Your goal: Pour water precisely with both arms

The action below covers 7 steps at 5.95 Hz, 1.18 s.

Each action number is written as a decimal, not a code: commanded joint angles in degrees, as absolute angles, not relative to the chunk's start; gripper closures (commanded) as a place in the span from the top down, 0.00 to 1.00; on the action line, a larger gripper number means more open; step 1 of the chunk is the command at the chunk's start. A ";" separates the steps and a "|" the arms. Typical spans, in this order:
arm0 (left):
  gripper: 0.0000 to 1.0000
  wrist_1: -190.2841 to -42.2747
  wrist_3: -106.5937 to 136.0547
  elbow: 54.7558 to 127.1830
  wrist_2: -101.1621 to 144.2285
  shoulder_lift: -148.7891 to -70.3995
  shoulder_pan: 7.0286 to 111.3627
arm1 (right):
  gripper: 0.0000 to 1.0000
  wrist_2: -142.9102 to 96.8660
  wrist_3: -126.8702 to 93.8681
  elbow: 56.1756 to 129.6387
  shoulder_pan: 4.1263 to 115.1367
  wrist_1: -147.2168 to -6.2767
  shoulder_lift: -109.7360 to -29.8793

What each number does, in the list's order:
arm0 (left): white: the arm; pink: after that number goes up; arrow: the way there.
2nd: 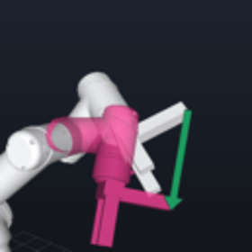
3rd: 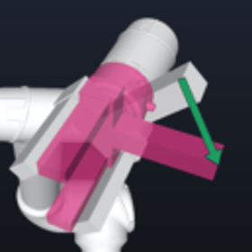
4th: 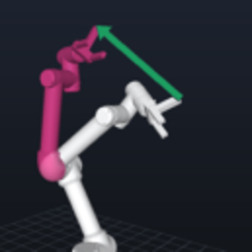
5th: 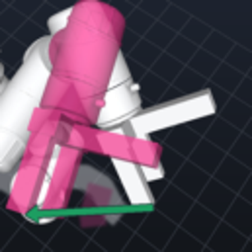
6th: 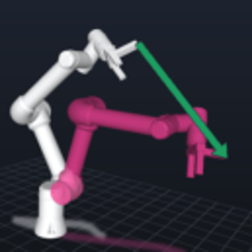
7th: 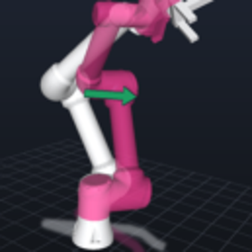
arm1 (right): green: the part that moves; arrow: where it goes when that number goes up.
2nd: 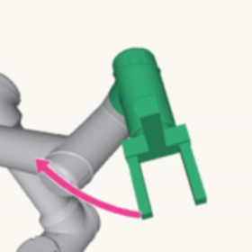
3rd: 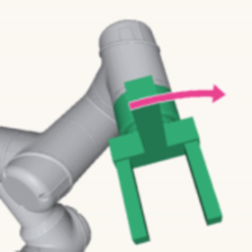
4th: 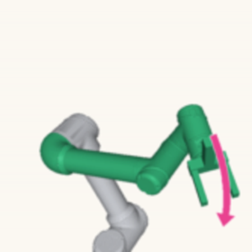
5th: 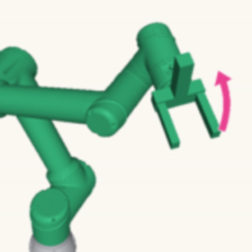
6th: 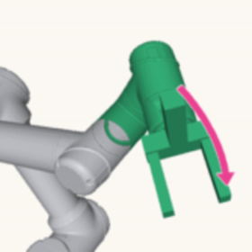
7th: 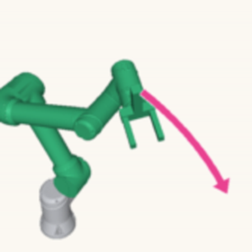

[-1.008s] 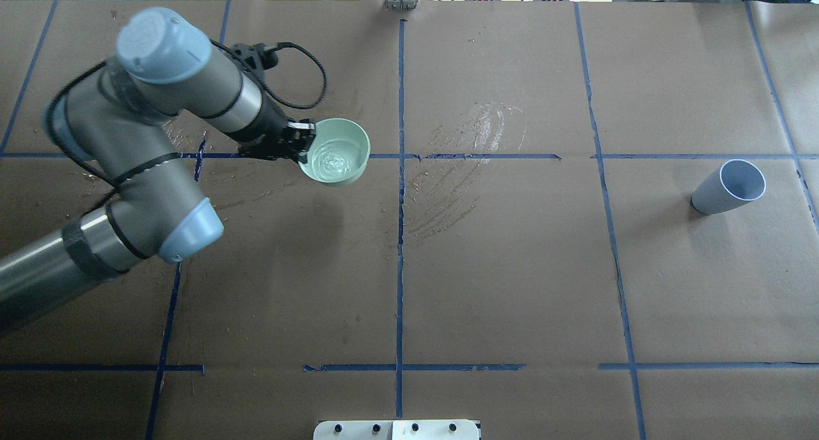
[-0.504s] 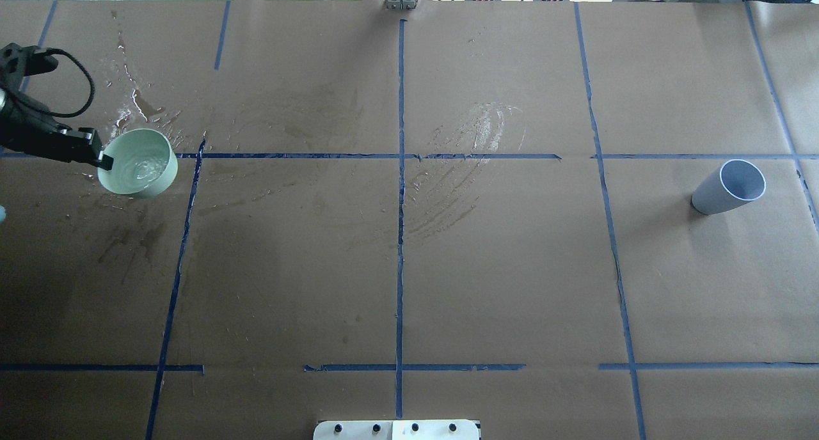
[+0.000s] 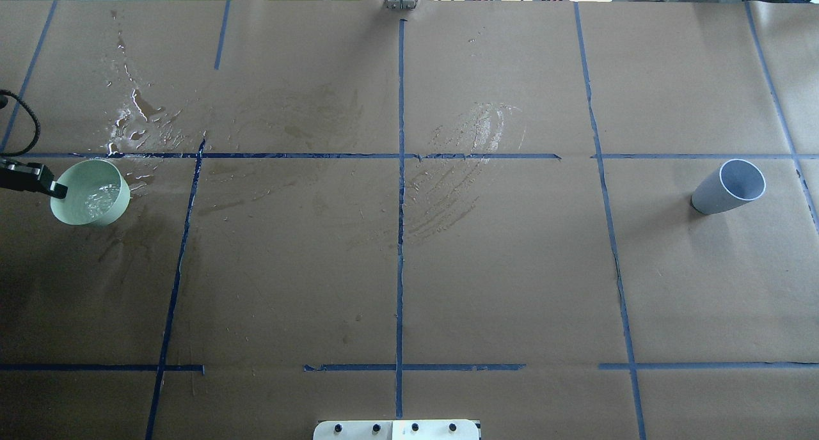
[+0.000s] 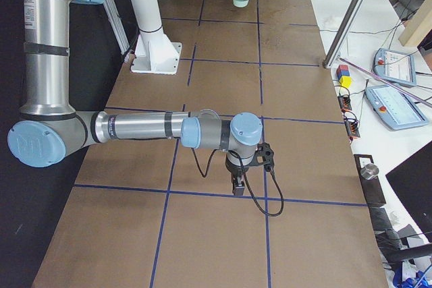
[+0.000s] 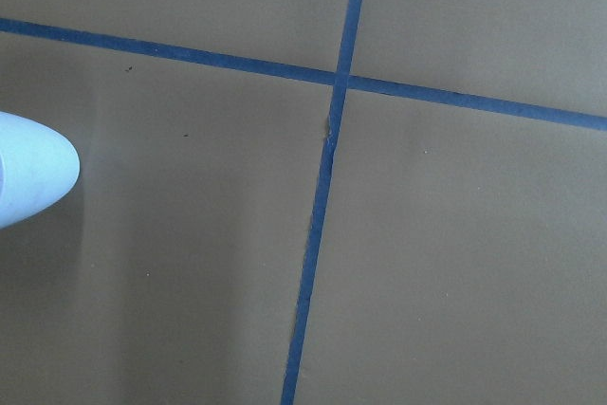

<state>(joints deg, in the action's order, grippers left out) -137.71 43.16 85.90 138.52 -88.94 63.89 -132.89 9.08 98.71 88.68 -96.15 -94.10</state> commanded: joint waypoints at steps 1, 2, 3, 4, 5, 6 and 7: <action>0.00 -140.80 44.30 83.06 138.34 -88.86 63.90 | 1.00 -132.89 9.14 98.79 88.68 -96.15 -94.13; 0.00 -140.80 44.30 82.36 138.25 -88.94 63.72 | 1.00 -132.80 9.14 98.79 88.68 -96.15 -94.13; 0.00 -140.80 44.21 82.09 138.25 -88.95 63.72 | 1.00 -132.80 9.05 98.79 88.68 -96.15 -94.13; 0.00 -140.80 44.21 82.00 138.16 -88.95 63.72 | 1.00 -132.80 9.05 98.79 88.68 -96.15 -94.13; 0.01 -140.80 44.21 81.48 138.08 -88.95 63.63 | 1.00 -132.80 9.05 98.79 88.68 -96.15 -94.22; 0.02 -140.89 44.21 81.30 138.08 -89.03 63.63 | 1.00 -132.80 9.05 98.79 88.68 -96.15 -94.22; 0.04 -140.80 44.12 81.21 137.99 -88.95 63.63 | 1.00 -132.80 9.05 98.79 88.68 -96.15 -94.22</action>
